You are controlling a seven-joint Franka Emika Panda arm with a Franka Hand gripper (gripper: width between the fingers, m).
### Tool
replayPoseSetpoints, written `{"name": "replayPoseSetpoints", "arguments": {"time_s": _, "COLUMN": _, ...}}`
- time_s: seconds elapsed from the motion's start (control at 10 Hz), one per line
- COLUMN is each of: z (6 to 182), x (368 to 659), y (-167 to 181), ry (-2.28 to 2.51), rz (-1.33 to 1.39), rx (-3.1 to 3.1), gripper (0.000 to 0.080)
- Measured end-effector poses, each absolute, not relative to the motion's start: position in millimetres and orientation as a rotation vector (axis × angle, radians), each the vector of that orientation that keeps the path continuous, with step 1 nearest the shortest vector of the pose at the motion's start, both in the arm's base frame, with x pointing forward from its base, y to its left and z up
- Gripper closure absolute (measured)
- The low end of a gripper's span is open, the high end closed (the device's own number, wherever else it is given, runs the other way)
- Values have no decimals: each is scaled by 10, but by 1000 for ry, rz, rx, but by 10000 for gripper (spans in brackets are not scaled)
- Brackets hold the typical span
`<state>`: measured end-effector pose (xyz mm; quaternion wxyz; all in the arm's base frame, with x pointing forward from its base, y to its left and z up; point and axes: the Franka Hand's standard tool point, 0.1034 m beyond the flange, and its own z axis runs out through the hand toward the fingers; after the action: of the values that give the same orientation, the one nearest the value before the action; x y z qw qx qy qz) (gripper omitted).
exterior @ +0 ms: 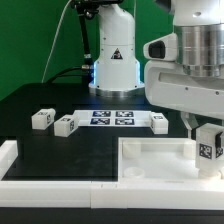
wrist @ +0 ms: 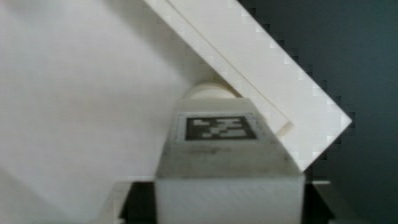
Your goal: Assemble one leg
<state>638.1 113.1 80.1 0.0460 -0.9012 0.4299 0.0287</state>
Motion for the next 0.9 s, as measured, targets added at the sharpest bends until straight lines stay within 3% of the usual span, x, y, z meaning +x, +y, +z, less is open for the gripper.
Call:
{"name": "replayPoseSetpoints", "arguments": {"time_s": 0.6, "z": 795, "x": 6377, "y": 1126, "ry": 2178, "rz": 135, "rx": -2161, "gripper": 509}}
{"name": "replayPoseSetpoints", "arguments": {"time_s": 0.9, "z": 795, "x": 6377, "y": 1132, "ry": 2216, "rz": 143, "rx": -2117, "gripper": 509}}
